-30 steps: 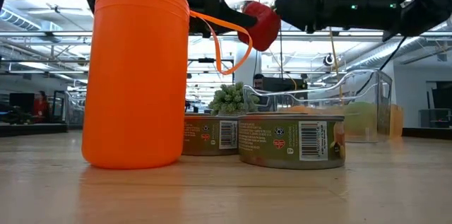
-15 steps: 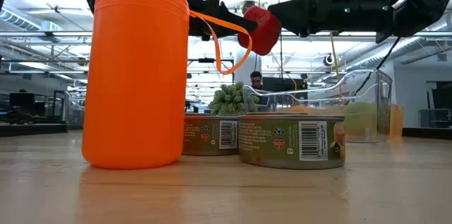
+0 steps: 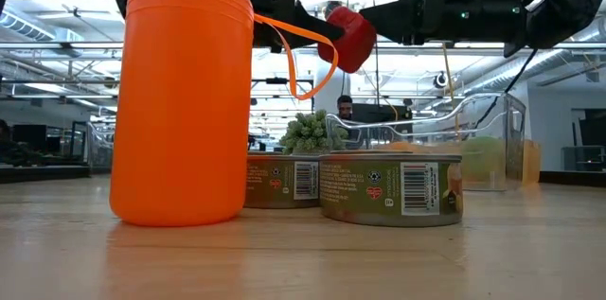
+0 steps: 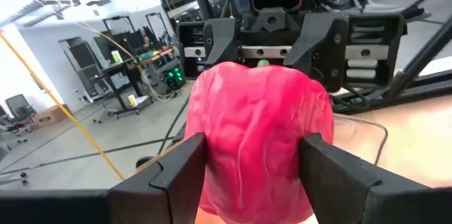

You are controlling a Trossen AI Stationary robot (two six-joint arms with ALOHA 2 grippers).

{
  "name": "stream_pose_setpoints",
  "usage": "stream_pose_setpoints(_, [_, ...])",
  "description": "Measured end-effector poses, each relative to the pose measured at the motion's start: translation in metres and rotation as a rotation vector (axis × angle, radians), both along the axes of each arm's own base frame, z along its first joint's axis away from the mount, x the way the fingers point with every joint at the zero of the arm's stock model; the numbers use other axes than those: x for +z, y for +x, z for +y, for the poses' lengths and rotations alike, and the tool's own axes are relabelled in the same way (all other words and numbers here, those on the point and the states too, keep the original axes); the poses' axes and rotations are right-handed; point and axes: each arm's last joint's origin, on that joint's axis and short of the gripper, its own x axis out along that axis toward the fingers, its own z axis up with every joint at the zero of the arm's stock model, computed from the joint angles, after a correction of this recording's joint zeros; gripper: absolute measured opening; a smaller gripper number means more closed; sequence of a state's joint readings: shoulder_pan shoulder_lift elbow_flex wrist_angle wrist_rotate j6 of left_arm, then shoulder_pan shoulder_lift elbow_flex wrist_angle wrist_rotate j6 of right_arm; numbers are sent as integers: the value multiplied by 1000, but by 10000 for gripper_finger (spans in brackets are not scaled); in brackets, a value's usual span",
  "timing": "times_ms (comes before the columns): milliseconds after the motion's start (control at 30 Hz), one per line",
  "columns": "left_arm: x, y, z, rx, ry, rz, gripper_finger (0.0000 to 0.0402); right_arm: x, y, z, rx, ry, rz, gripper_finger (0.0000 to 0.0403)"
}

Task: Pick & Place Food Item
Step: Put the red bell pepper into the orange bin

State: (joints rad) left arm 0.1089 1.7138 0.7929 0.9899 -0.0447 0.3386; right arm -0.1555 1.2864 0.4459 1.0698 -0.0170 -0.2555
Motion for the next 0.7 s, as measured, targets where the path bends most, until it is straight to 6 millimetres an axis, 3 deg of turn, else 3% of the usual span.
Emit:
stream_pose_setpoints(200, [1,0,0,15,0,-11,218,2,-2,0,-22,-20,6,199])
stream_pose_setpoints(400, [4,-1,3,78,-10,-39,218,1,-3,-5,-211,-100,43,191])
stream_pose_setpoints(700, [5,-1,2,63,-11,-49,218,1,-2,2,-185,-100,38,175])
